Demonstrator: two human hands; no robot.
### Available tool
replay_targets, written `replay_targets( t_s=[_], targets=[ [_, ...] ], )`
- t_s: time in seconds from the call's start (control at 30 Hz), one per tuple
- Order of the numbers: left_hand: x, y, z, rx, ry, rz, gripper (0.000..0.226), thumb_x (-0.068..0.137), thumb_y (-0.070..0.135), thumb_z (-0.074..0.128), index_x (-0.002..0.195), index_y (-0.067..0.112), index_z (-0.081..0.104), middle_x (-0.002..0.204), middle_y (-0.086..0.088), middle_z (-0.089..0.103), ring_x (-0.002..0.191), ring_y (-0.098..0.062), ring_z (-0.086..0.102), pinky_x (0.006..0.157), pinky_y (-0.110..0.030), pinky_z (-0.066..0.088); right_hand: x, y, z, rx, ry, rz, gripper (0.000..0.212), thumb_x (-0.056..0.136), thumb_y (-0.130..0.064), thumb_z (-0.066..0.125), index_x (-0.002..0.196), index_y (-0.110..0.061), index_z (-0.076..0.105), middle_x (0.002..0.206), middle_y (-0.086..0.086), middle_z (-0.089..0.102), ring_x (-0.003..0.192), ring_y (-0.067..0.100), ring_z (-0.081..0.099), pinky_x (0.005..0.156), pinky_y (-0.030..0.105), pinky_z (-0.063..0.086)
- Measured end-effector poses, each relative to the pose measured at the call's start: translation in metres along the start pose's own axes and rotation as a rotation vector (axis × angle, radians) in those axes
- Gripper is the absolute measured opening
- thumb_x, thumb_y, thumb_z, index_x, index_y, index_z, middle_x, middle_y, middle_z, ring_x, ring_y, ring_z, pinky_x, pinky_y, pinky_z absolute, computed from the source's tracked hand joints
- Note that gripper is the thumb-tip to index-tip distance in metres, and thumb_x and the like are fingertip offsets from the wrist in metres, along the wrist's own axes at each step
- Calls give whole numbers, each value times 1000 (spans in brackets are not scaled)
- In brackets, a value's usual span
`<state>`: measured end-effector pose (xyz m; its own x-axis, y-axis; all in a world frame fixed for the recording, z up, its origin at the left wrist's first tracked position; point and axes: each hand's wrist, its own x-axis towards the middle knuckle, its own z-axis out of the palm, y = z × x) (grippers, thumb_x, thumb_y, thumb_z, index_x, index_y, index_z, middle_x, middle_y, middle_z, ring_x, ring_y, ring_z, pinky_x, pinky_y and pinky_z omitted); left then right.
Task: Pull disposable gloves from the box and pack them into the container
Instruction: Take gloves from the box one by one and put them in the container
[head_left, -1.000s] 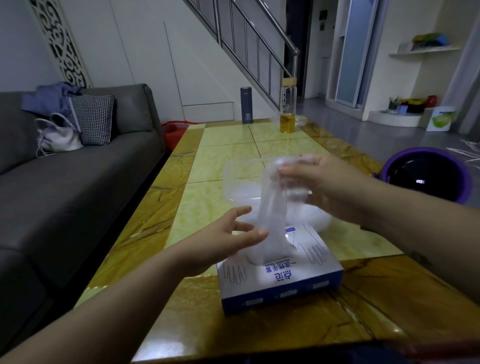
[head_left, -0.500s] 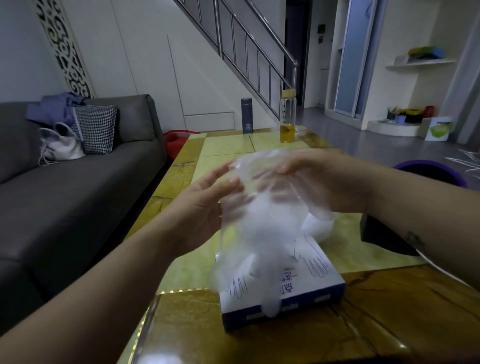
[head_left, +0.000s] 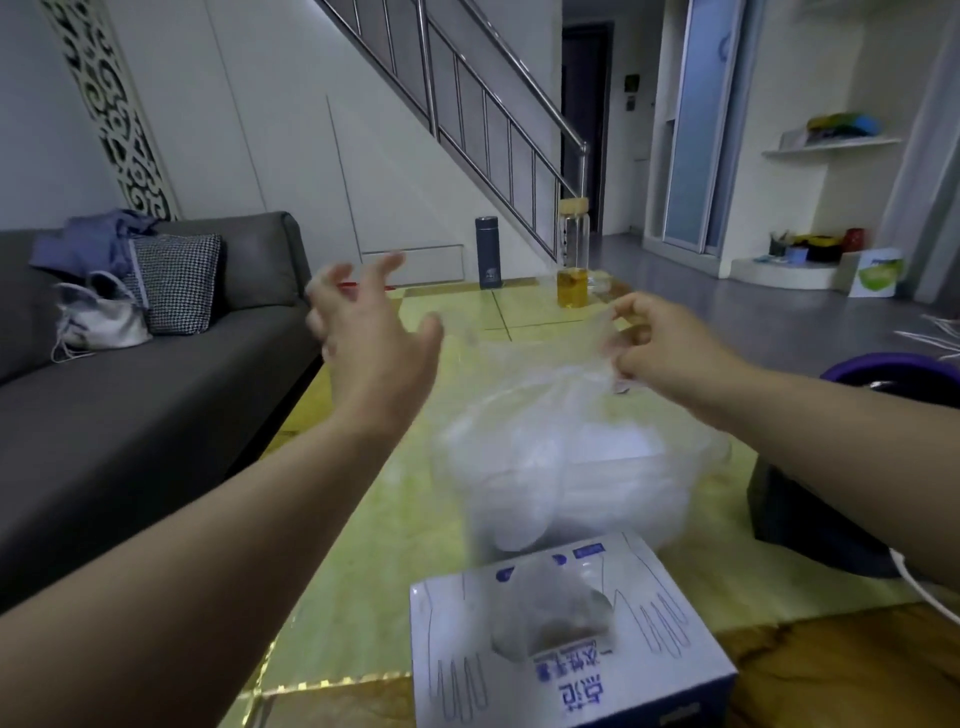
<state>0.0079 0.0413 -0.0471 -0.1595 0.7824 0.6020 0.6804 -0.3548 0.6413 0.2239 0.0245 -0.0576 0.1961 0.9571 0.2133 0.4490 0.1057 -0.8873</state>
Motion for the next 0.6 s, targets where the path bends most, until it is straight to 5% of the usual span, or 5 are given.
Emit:
replay_targets(
  t_s=[0.07, 0.13, 0.3, 0.5, 0.6],
  targets=[
    [-9, 17, 4, 84, -19, 432, 35, 87, 21, 64, 121, 26, 58, 131, -2, 40, 118, -16, 40, 106, -38, 37, 9, 11, 2, -33, 16, 48, 47, 84, 15, 48, 120, -15, 52, 91, 8, 57, 68, 17, 56, 55, 24, 52],
    [-15, 24, 19, 220, -343, 596, 23, 91, 27, 58, 114, 29, 63, 121, 8, 54, 105, -10, 51, 95, -33, 46, 17, 20, 4, -94, 22, 80, 55, 85, 12, 51, 132, -18, 47, 100, 11, 57, 70, 18, 57, 55, 28, 52],
    [-12, 8, 54, 555, -1053, 319, 41, 94, 45, 50, 128, 24, 59, 134, 6, 56, 118, -14, 54, 100, -29, 40, 20, 33, 7, -439, -42, 25, 70, 83, 5, 53, 143, -25, 31, 99, 5, 59, 79, 22, 61, 68, 40, 58],
    [-4, 0, 83, 720, -1239, 312, 67, 91, 55, 49, 148, 24, 30, 151, 5, 36, 136, -17, 37, 109, -29, 28, 17, 35, 5, -1174, -186, -133, 78, 84, -11, 58, 146, -30, 16, 126, 2, 47, 112, 25, 46, 96, 39, 34],
    [-4, 0, 94, 722, -1326, 292, 81, 84, 57, 59, 150, 28, 21, 152, 4, 34, 134, -18, 39, 107, -29, 30, 16, 23, 3, -1161, -14, -420, 58, 81, -19, 64, 132, -29, 38, 126, -2, 42, 116, 19, 39, 98, 36, 32]
  ],
)
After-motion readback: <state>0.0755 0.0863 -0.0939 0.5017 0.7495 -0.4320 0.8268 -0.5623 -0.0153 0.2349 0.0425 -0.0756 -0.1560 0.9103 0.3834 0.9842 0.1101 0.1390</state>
